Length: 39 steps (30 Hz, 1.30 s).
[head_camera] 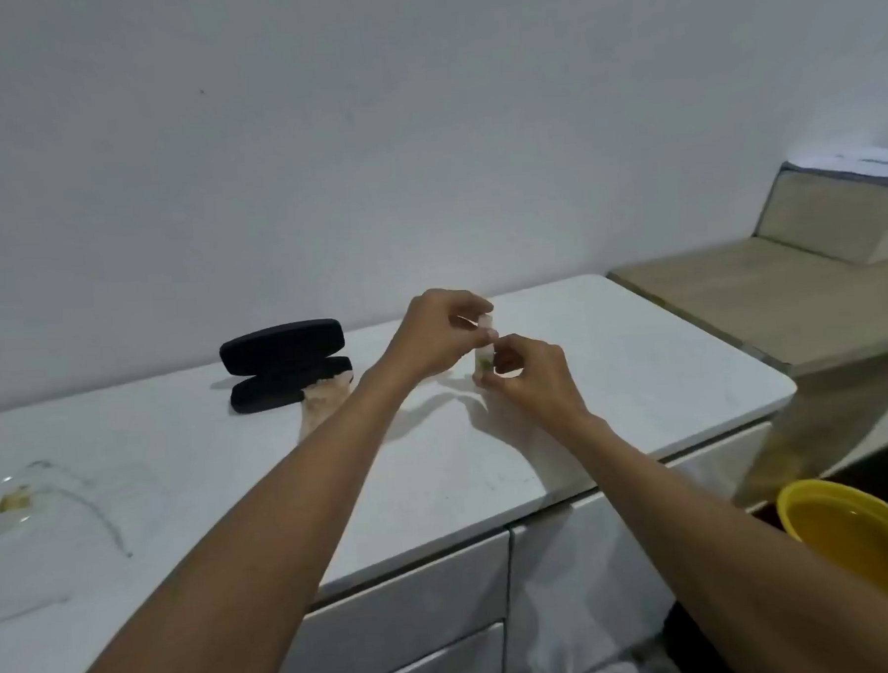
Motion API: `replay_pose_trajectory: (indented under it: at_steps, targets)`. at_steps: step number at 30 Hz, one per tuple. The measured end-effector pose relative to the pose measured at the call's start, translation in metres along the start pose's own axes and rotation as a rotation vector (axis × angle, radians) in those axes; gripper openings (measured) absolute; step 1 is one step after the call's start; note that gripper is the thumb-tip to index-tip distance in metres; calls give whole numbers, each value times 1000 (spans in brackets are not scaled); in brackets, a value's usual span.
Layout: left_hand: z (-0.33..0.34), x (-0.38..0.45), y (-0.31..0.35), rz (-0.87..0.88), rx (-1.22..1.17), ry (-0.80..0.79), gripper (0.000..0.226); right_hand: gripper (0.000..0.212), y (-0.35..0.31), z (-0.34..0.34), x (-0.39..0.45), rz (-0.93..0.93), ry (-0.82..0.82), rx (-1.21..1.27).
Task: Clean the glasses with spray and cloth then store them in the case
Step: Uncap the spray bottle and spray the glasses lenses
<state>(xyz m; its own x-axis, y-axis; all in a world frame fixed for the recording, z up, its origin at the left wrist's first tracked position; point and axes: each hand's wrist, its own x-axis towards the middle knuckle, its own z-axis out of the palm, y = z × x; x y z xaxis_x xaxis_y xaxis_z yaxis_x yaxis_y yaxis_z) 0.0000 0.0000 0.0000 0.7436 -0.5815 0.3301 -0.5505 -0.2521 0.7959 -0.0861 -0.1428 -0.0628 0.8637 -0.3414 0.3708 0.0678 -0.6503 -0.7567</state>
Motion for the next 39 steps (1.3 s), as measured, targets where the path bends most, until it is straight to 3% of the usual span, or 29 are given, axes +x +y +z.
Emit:
replay_pose_trajectory:
  at_steps: [6,14,32,39]
  targets:
    - [4,2,-4,-12,20,63,24,15,-3,-1,2,56,-15,54]
    - [-5,6,-2,-31,-70,266,24,15,-4,5,3,84,-6,20]
    - [23,-37,-56,-200,23,110,33,24,-9,9,2,134,24,2]
    - [-6,-41,-47,-151,125,106,45,24,-49,12,13,-31,133,110]
